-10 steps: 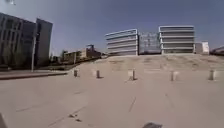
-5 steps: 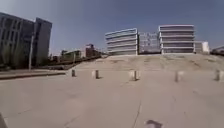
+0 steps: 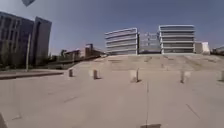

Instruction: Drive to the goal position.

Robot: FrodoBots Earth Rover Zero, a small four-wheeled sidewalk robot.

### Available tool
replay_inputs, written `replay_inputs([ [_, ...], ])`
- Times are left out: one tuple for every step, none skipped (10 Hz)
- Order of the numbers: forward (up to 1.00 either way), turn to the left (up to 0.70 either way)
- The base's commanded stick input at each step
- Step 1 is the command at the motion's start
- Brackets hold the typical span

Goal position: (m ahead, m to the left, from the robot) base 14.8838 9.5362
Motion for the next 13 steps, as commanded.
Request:
replay_inputs([
  [0.70, 0.00],
  [0.70, 0.02],
  [0.70, 0.17],
  [0.70, 0.32],
  [0.70, 0.35],
  [0.70, 0.19],
  [0.70, 0.05],
  [0.70, 0.02],
  [0.70, 0.02],
  [0.70, 0.02],
  [0.70, 0.01],
  [0.70, 0.01],
  [0.70, 0.02],
])
